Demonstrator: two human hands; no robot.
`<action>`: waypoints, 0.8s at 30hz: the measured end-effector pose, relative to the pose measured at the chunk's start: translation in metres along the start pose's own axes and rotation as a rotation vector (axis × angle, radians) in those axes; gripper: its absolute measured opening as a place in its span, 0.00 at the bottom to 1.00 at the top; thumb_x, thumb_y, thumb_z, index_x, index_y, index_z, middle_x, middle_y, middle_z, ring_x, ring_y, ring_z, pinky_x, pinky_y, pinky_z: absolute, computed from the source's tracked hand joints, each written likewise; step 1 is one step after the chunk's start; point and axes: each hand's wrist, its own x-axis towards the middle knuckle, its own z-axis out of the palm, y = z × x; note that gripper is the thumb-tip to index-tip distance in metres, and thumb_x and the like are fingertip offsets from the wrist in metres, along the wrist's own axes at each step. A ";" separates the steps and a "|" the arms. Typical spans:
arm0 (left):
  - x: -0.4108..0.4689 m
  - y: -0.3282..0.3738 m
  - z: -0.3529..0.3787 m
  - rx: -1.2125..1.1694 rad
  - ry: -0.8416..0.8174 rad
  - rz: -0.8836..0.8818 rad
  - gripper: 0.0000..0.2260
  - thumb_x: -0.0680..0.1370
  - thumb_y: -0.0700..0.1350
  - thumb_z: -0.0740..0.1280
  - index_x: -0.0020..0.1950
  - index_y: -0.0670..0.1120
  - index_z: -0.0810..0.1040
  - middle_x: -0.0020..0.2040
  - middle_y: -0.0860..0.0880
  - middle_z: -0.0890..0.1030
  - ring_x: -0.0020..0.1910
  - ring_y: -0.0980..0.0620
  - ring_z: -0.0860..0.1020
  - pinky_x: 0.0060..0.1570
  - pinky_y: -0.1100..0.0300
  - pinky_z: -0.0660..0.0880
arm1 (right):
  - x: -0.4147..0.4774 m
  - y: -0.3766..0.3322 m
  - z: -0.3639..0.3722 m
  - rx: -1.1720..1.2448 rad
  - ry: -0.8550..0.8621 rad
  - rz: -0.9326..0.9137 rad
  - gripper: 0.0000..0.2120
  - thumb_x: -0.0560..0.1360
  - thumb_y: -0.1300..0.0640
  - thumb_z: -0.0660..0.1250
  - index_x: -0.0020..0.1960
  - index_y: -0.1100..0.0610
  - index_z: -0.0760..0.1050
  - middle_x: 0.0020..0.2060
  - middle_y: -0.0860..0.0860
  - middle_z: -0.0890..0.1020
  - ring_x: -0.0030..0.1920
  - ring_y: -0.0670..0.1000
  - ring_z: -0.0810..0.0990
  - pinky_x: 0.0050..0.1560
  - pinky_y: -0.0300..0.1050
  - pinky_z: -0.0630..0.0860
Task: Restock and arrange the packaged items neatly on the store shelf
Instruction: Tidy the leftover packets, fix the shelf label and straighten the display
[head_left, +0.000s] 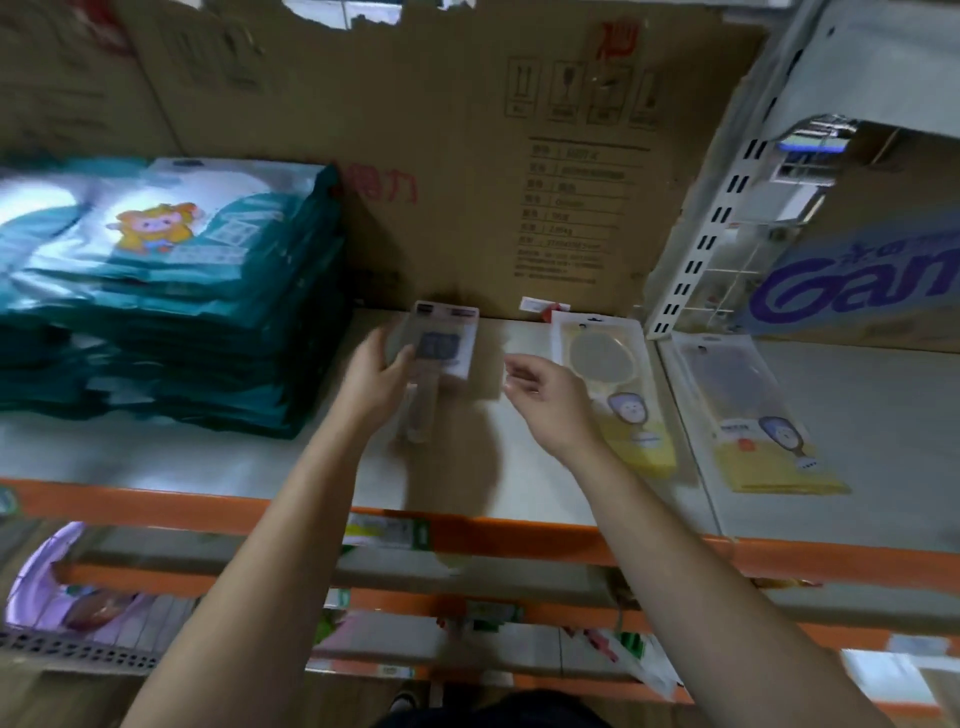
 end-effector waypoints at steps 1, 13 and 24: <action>0.004 -0.005 -0.005 -0.071 -0.042 -0.063 0.21 0.81 0.49 0.61 0.73 0.46 0.65 0.67 0.47 0.74 0.55 0.56 0.74 0.46 0.71 0.67 | 0.005 -0.002 0.011 -0.007 -0.014 0.016 0.19 0.77 0.60 0.68 0.67 0.56 0.74 0.61 0.52 0.80 0.58 0.43 0.78 0.55 0.30 0.73; 0.033 -0.030 -0.005 -0.169 -0.417 0.052 0.17 0.83 0.51 0.56 0.72 0.54 0.68 0.67 0.52 0.74 0.65 0.51 0.72 0.66 0.53 0.66 | 0.013 -0.018 0.075 -0.064 0.203 0.094 0.16 0.79 0.60 0.65 0.65 0.54 0.77 0.59 0.50 0.82 0.58 0.46 0.78 0.56 0.39 0.72; 0.023 -0.014 0.025 -0.429 -0.462 0.080 0.18 0.82 0.41 0.60 0.72 0.43 0.67 0.60 0.55 0.73 0.53 0.68 0.75 0.47 0.80 0.69 | 0.013 -0.012 0.048 -0.082 0.286 0.129 0.15 0.78 0.62 0.65 0.64 0.55 0.78 0.58 0.49 0.82 0.59 0.47 0.78 0.60 0.42 0.73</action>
